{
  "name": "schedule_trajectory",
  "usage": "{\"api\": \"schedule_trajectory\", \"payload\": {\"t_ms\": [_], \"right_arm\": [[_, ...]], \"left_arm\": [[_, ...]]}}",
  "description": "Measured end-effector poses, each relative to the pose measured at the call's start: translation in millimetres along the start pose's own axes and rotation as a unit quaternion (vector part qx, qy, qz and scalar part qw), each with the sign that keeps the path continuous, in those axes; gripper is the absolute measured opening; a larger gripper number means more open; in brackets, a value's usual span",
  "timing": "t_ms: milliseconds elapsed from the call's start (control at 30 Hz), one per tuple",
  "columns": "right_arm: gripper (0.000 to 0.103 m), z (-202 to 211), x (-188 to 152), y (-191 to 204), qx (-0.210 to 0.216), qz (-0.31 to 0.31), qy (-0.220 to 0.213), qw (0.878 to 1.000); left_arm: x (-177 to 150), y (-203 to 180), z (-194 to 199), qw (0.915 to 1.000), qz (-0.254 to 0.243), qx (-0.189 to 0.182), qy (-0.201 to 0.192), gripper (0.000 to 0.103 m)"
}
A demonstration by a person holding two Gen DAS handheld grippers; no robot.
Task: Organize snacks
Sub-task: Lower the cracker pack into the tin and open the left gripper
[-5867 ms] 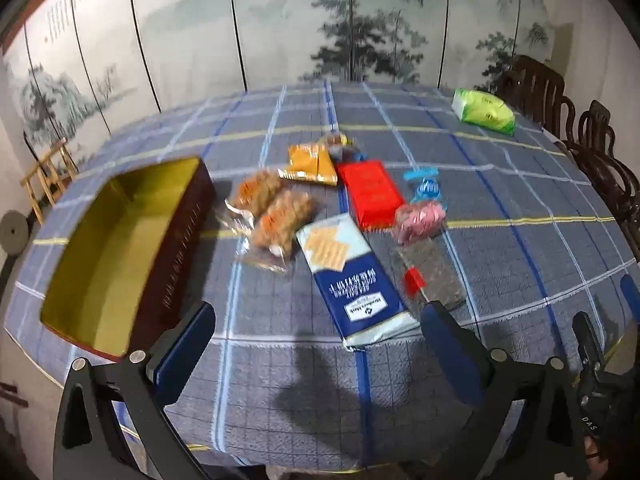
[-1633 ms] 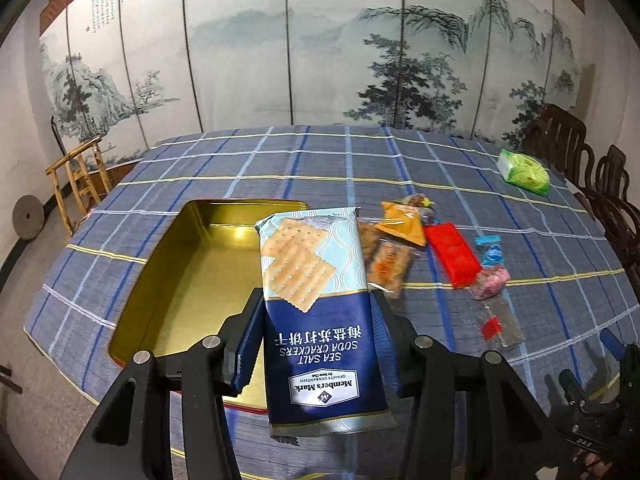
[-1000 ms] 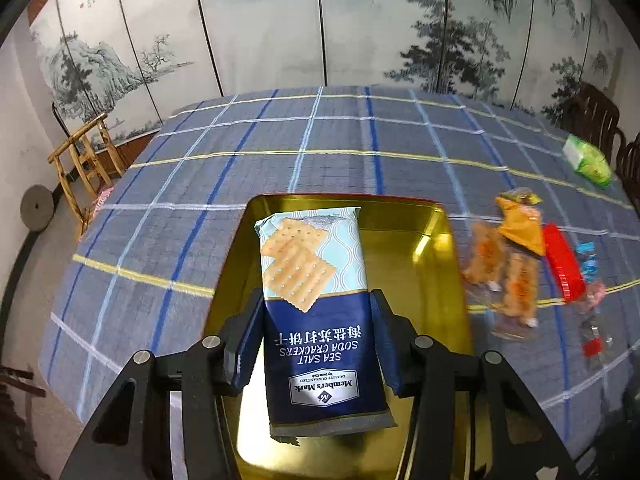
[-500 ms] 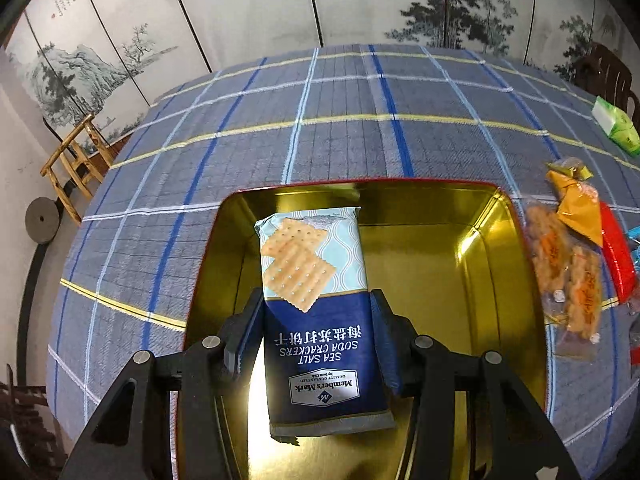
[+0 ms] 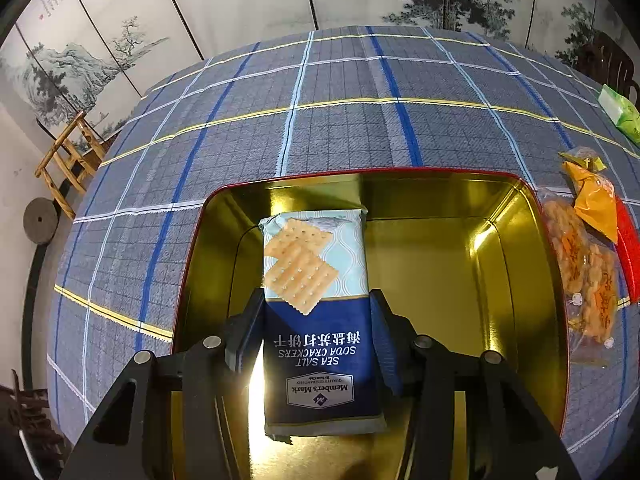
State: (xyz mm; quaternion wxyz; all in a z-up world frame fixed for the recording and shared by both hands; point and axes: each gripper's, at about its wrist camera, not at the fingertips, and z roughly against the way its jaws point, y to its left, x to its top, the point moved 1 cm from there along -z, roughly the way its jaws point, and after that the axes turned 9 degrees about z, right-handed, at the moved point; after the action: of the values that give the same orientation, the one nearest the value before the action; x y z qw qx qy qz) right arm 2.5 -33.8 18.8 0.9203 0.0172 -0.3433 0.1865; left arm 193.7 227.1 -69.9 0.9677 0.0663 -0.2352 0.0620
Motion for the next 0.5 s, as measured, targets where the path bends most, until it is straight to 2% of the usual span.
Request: {"api": "schedule_trajectory", "payload": {"t_ms": [367, 500], "right_arm": [[0.103, -17, 6, 5, 0.009, 0.000, 0.023, 1.000], [0.103, -22, 6, 6, 0.008, 0.001, 0.031, 0.999]], "left_arm": [[1, 4, -5, 1.0000, 0.007, 0.006, 0.004, 0.047], [3, 8, -5, 0.9999, 0.010, 0.013, 0.003, 0.052]]}}
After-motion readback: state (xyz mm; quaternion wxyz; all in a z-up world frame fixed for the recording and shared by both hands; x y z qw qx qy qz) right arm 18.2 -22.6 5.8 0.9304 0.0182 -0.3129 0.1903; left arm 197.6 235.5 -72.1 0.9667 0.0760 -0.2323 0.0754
